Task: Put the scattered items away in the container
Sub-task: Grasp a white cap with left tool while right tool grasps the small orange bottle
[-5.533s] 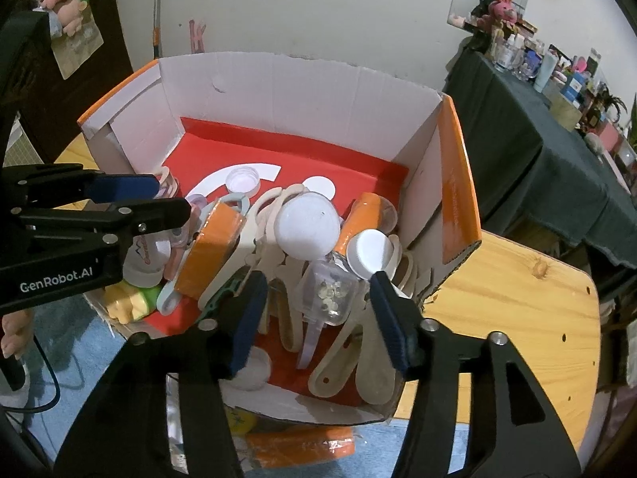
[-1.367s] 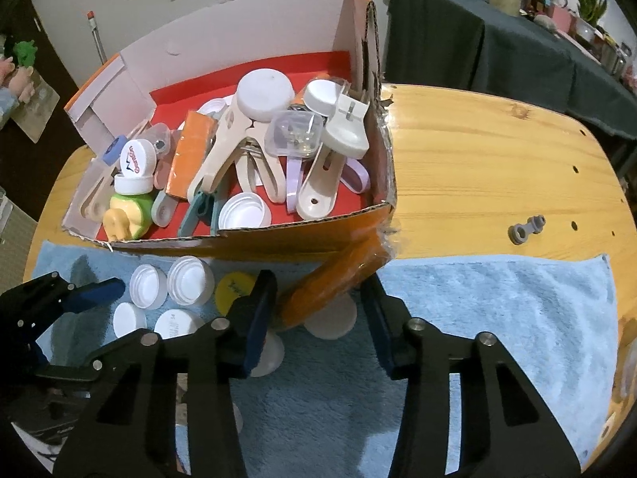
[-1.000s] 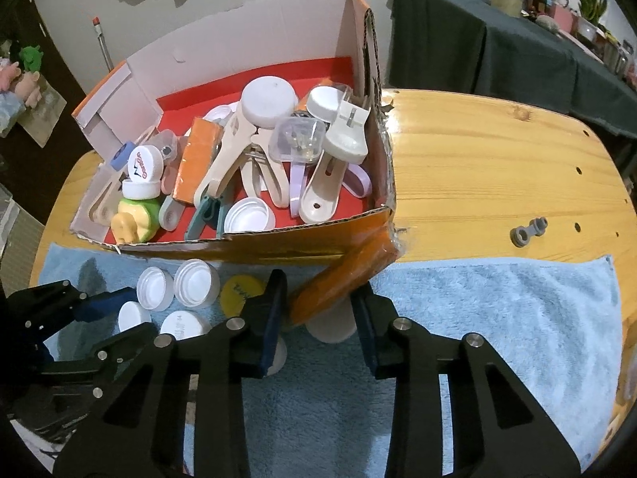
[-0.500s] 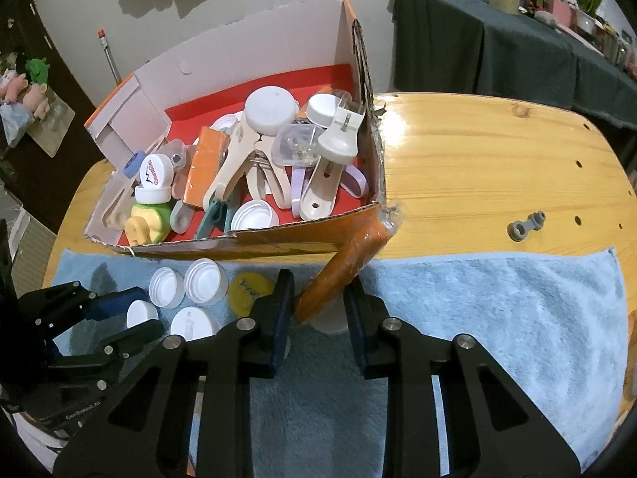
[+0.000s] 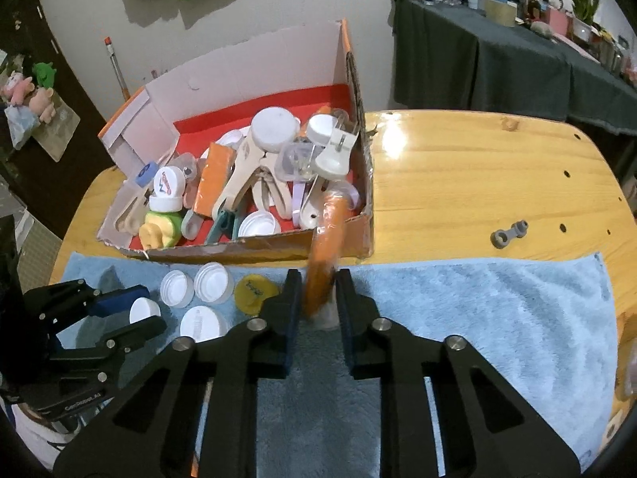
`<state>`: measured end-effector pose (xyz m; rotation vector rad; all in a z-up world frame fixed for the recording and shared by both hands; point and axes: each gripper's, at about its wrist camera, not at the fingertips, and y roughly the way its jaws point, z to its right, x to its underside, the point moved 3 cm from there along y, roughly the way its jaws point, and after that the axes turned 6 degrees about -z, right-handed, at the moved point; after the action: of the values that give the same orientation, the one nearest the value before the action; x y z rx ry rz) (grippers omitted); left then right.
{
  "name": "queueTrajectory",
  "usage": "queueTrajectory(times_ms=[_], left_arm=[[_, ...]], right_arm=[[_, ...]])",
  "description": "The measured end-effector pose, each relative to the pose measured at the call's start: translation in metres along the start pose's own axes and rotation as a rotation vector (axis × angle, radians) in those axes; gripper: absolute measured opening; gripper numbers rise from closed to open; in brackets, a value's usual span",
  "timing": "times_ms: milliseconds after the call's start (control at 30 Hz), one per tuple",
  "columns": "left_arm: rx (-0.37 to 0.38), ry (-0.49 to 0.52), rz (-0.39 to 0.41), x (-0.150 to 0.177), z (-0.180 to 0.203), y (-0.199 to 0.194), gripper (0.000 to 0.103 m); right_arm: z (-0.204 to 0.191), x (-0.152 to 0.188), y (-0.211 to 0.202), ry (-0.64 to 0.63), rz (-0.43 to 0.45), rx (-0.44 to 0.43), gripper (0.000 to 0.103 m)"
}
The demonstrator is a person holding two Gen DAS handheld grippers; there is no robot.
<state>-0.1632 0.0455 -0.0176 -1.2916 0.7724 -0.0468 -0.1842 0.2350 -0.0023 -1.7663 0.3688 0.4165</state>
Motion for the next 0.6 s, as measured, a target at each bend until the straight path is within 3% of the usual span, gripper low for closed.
queueTrajectory(times_ms=[600], left_arm=[[0.004, -0.011, 0.009, -0.001, 0.001, -0.007, 0.034]], right_arm=[[0.004, -0.002, 0.009, 0.006, -0.008, 0.010, 0.013]])
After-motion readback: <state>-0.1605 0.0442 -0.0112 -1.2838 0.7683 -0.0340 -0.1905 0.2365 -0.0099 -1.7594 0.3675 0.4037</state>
